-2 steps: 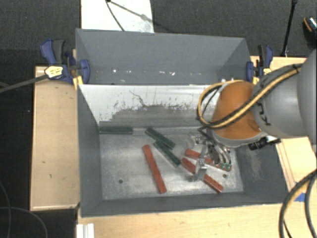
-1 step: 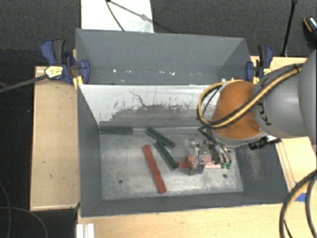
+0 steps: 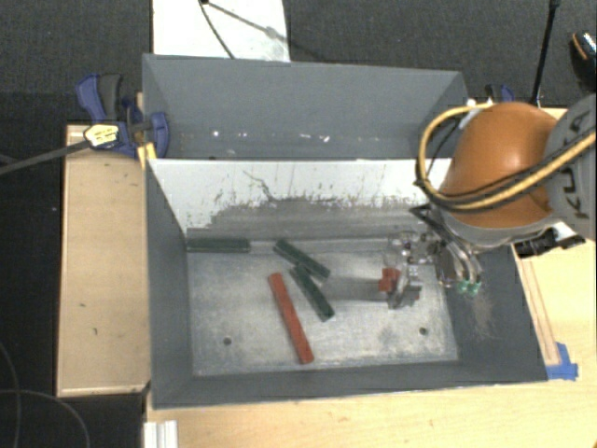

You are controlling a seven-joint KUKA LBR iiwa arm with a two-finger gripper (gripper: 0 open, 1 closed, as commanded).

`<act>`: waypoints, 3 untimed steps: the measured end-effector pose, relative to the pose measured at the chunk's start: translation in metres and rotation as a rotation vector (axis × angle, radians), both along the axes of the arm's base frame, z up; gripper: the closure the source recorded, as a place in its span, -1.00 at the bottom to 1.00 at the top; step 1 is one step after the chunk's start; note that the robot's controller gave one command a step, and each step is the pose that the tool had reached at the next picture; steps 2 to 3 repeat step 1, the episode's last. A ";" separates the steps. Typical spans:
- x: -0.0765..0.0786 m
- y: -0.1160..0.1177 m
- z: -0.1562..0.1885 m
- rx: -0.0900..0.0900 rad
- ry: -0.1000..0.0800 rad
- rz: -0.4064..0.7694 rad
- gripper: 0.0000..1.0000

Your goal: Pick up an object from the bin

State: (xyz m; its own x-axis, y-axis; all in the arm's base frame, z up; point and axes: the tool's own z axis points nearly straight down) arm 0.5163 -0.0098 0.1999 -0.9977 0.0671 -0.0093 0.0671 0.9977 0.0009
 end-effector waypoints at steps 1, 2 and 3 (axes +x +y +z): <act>-0.005 -0.018 0.108 -0.003 -0.002 0.169 1.00; -0.005 -0.018 0.108 -0.003 -0.002 0.169 1.00; -0.005 -0.018 0.108 -0.003 -0.002 0.169 1.00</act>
Offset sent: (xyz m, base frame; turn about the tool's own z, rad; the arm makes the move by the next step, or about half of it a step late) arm -0.0067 -0.0175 0.1038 -0.1700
